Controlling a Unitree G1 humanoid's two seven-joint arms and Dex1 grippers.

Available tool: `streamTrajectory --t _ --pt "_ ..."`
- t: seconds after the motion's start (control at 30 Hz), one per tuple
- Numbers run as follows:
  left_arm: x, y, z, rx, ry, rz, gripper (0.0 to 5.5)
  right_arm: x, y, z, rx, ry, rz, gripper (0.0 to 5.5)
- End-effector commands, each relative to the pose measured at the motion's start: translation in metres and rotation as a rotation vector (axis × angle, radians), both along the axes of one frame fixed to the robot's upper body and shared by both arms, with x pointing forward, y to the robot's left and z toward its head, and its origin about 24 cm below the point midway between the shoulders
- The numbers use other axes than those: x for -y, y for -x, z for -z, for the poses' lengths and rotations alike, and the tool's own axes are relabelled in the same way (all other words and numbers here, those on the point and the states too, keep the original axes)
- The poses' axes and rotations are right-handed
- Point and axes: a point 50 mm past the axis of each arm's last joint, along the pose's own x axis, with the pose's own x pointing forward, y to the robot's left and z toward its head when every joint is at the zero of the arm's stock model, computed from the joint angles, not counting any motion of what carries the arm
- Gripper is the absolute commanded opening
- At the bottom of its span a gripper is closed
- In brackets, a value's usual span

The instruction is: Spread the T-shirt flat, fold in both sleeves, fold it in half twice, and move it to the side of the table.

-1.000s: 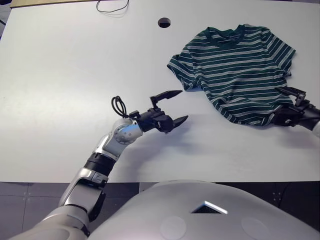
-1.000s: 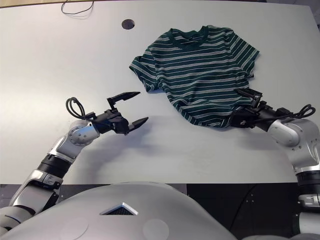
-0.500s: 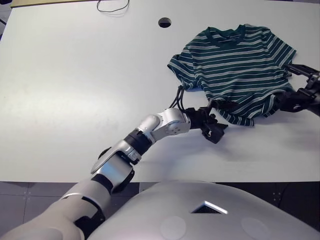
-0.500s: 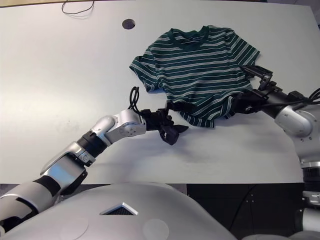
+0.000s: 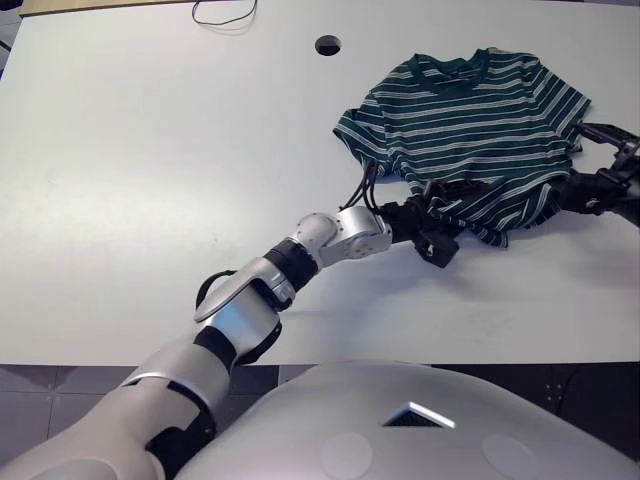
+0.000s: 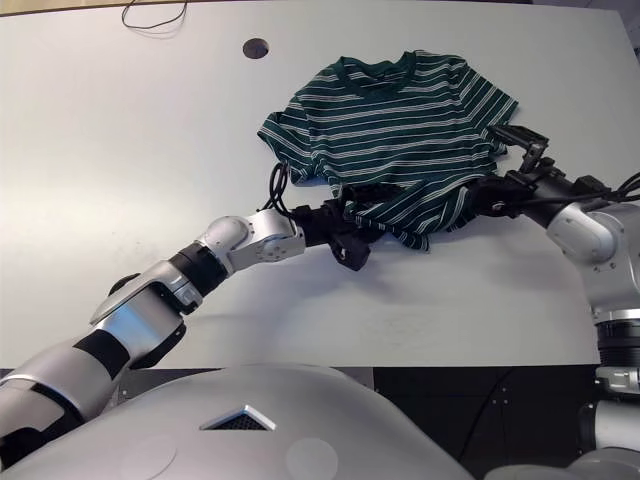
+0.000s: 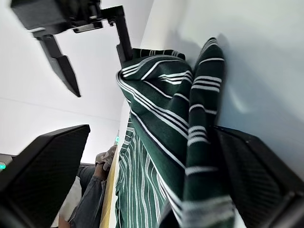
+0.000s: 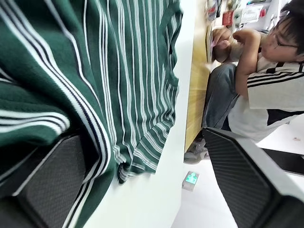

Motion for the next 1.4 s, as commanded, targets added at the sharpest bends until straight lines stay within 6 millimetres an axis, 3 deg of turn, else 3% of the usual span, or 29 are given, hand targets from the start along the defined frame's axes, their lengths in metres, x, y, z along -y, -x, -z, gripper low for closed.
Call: streamTrajectory --t 0.03,0.2,0.3,0.4,0.53,0.57,0.63,0.77,0.9,1.0,1.17,1.4 --pt "-0.044 0.003 0.011 -0.015 -0.027 -0.106 4.65 0.017 -0.006 0.000 -0.001 0.021 0.060 4.19" --pt "-0.058 -0.018 -0.030 0.098 0.315 -0.295 4.65 0.034 -0.005 0.012 -0.045 0.014 0.132 4.19" --pt "-0.085 -0.033 -0.052 0.167 0.481 -0.444 4.65 0.040 0.000 0.015 -0.058 0.004 0.147 4.19" --pt "-0.113 -0.040 -0.060 0.195 0.530 -0.548 4.65 0.037 0.003 0.012 -0.043 0.001 0.114 4.19" --pt "-0.138 -0.033 -0.060 0.190 0.523 -0.599 4.65 0.030 0.005 -0.046 0.184 -0.001 0.058 4.19" --pt "-0.143 -0.033 -0.062 0.199 0.526 -0.618 4.65 0.026 0.007 -0.057 0.227 -0.005 0.040 4.19" --pt "-0.157 -0.033 -0.069 0.214 0.562 -0.671 4.65 -0.002 0.016 -0.068 0.257 -0.075 -0.079 4.19" --pt "-0.185 -0.032 -0.083 0.240 0.678 -0.794 4.65 -0.049 0.036 -0.072 0.221 -0.172 -0.270 4.19" --pt "-0.199 -0.029 -0.086 0.232 0.716 -0.856 4.65 -0.072 0.039 -0.047 0.104 -0.184 -0.347 4.19" --pt "-0.198 -0.026 -0.083 0.218 0.719 -0.863 4.65 -0.087 0.039 -0.014 0.017 -0.190 -0.370 4.19" --pt "-0.201 -0.024 -0.079 0.206 0.710 -0.887 4.65 -0.097 0.037 0.014 -0.068 -0.187 -0.393 4.19" --pt "-0.203 -0.025 -0.076 0.192 0.690 -0.897 4.65 -0.096 0.050 0.022 -0.140 -0.177 -0.414 4.19"
